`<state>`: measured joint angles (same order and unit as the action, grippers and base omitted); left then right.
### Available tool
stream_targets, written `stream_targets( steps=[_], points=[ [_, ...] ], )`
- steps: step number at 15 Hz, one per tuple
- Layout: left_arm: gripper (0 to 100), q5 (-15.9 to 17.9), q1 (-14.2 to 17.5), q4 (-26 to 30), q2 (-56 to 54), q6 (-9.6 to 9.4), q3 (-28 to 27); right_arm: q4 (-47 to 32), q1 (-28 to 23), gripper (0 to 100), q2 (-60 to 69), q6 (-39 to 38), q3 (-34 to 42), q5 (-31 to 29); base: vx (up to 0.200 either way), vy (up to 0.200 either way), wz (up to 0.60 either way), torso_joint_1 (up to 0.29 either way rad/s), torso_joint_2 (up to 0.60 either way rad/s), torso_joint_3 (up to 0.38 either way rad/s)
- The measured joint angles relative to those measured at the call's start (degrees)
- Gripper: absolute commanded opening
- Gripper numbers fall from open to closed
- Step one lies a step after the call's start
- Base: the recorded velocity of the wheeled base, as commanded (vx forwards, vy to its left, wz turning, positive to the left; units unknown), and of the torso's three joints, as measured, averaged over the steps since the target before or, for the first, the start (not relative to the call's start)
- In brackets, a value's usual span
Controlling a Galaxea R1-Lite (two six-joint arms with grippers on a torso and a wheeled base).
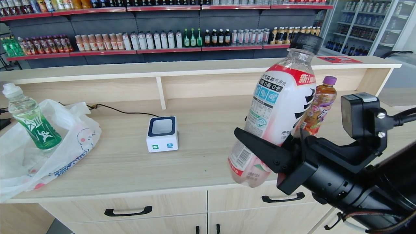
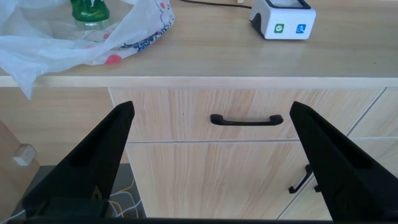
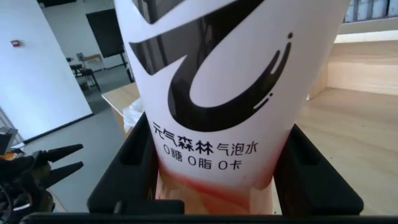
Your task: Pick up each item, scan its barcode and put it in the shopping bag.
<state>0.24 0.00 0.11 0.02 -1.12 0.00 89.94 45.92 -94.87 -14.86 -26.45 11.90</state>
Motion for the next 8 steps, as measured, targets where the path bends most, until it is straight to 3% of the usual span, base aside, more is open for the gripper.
stream_targets(
  steps=[4,8],
  points=[
    [100,0.02,0.0,0.02,0.0,0.0,0.0,0.05,1.76,0,0.05,-8.67,-4.05,0.22,0.0,0.0,0.0,0.0,0.0,0.0],
    [100,0.0,0.0,0.05,0.0,-0.02,0.0,0.05,5.81,0,1.16,-11.36,-4.33,0.2,0.0,0.0,0.0,0.0,0.0,0.0]
  ],
)
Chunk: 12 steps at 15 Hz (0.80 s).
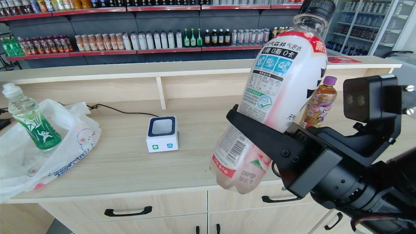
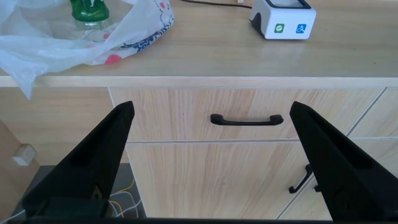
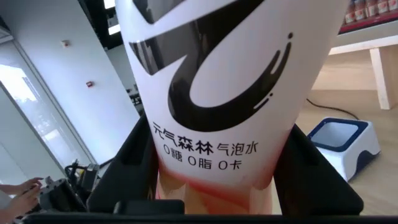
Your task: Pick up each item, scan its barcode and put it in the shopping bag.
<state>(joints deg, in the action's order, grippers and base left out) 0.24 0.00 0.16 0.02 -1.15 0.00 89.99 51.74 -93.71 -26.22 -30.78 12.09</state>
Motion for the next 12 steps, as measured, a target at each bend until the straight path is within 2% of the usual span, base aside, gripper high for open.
stream_targets(
  steps=[2,12],
  points=[
    [100,0.0,0.0,-0.02,0.0,0.02,0.0,-0.07,3.02,0,1.15,-1.63,0.96,0.06,0.0,0.0,0.0,0.0,0.0,0.0],
    [100,0.02,0.0,-0.05,0.0,0.02,0.0,-0.02,9.01,0,4.07,-4.21,1.07,0.02,0.0,0.0,0.0,0.0,0.0,0.0]
  ],
)
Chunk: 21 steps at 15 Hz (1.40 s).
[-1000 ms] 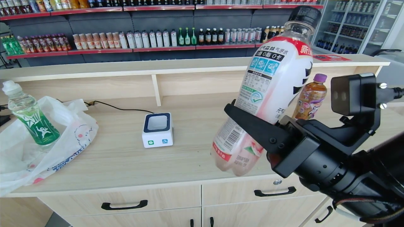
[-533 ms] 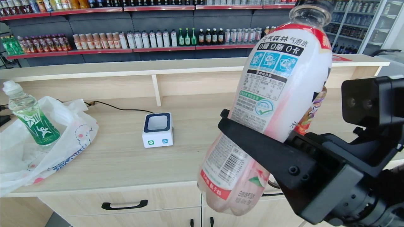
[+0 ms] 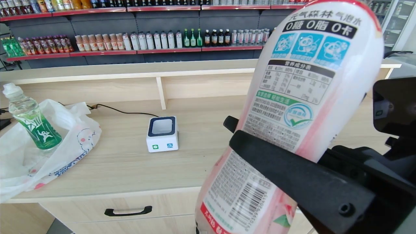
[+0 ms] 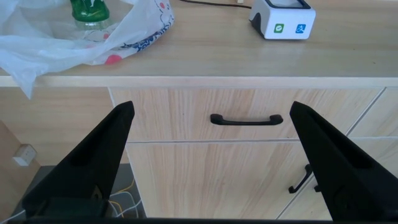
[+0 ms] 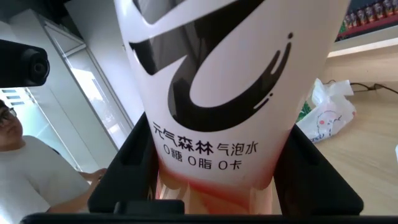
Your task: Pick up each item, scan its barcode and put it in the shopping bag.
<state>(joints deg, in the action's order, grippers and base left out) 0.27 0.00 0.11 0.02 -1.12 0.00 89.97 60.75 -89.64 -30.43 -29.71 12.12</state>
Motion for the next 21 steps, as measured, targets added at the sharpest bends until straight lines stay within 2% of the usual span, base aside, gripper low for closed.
stream_targets(
  steps=[13,18,21],
  points=[
    [100,0.0,0.0,0.0,0.0,0.0,0.0,-0.05,-0.28,0,0.77,-0.09,0.52,-0.05,0.0,0.0,0.0,0.0,0.0,0.0],
    [100,-0.02,0.0,0.0,0.0,0.0,0.0,0.0,-3.15,0,0.02,0.54,0.61,0.0,0.0,0.0,0.0,0.0,0.0,0.0],
    [100,0.0,0.0,0.0,0.0,-0.02,0.0,-0.05,-5.71,0,-1.1,4.32,0.35,-0.05,0.0,0.0,0.0,0.0,0.0,0.0]
  ],
)
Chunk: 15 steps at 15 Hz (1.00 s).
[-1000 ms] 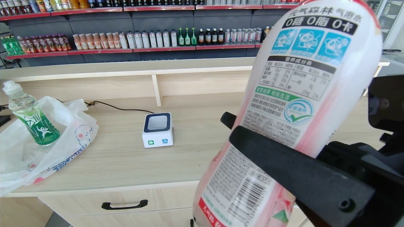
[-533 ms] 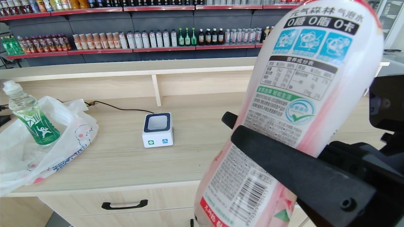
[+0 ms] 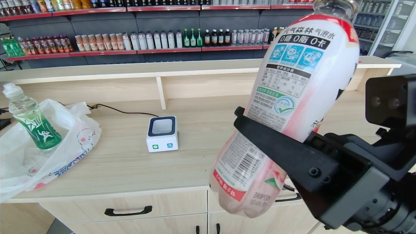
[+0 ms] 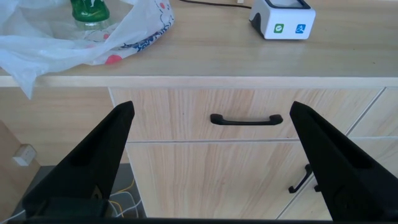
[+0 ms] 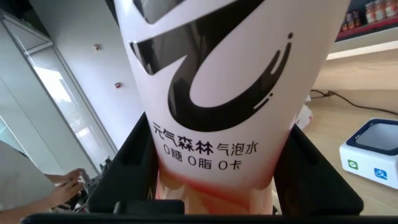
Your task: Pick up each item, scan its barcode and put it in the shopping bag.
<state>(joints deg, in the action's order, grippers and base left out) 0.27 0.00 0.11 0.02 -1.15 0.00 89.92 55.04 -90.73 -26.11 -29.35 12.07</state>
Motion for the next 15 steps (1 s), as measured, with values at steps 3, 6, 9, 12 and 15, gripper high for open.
stream_targets(
  steps=[3,6,9,12,15],
  points=[
    [100,-0.02,0.0,-0.01,0.0,0.02,0.0,0.07,-0.96,0,-1.27,5.4,-0.35,-0.3,0.0,0.0,0.0,0.0,0.0,0.0],
    [100,-0.02,0.0,0.05,0.0,0.02,0.0,-0.01,-5.64,0,-3.47,13.74,0.04,-0.57,0.0,0.0,0.0,0.0,0.0,0.0],
    [100,-0.02,0.0,0.07,0.0,0.0,0.0,-0.04,-13.01,0,-5.35,20.65,0.23,-2.04,0.0,0.0,0.0,0.0,0.0,0.0],
    [100,0.0,0.0,0.05,0.0,0.0,0.0,-0.04,-18.33,0,-5.99,23.14,0.63,-9.97,0.0,0.0,0.0,0.0,0.0,0.0],
    [100,0.0,0.0,0.07,0.0,0.09,0.0,0.0,-20.26,0,-6.45,22.61,0.28,-15.37,0.0,0.0,0.0,0.0,0.0,0.0]
  ],
)
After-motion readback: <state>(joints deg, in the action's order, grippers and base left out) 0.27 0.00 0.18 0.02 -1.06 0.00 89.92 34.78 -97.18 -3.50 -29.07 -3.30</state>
